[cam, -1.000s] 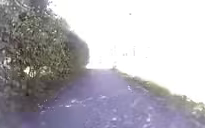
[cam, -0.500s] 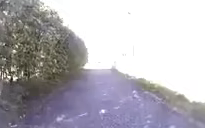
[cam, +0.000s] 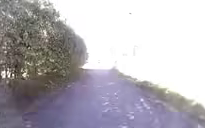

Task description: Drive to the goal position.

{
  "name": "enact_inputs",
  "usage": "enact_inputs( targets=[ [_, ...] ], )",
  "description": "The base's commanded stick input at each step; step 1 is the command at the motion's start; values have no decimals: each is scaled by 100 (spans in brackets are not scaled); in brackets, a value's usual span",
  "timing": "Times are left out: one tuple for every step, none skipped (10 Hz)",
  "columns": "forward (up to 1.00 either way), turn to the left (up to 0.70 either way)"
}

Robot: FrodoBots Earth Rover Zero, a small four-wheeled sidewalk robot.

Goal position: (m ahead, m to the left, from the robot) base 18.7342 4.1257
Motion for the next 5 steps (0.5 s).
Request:
enact_inputs(
  targets=[
    [100,0],
    [100,0],
    [100,0],
    [100,0],
    [100,0]
  ],
)
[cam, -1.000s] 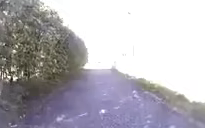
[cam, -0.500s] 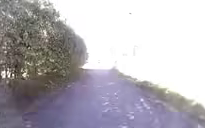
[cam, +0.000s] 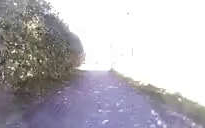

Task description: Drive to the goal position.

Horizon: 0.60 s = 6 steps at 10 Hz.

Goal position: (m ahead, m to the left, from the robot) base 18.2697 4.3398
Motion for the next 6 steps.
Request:
enact_inputs(
  targets=[
    [100,0],
    [100,0],
    [100,0],
    [100,0],
    [100,0],
    [100,0]
  ],
)
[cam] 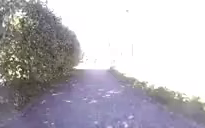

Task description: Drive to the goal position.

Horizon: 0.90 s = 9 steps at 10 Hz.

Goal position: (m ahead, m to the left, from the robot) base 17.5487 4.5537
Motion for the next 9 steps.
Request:
enact_inputs(
  targets=[
    [100,0],
    [100,0],
    [100,0],
    [100,0],
    [100,0],
    [100,3],
    [100,12],
    [100,30],
    [100,0]
  ],
)
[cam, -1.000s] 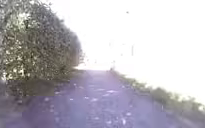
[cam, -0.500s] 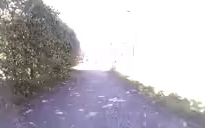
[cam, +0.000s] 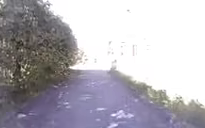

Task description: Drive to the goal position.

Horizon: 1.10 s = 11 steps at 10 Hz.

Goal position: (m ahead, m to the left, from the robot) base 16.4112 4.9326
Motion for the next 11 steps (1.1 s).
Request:
enact_inputs(
  targets=[
    [100,0],
    [100,0],
    [100,0],
    [100,0],
    [100,0],
    [100,0],
    [100,0],
    [100,0],
    [100,0],
    [100,0],
    [100,0]
  ],
)
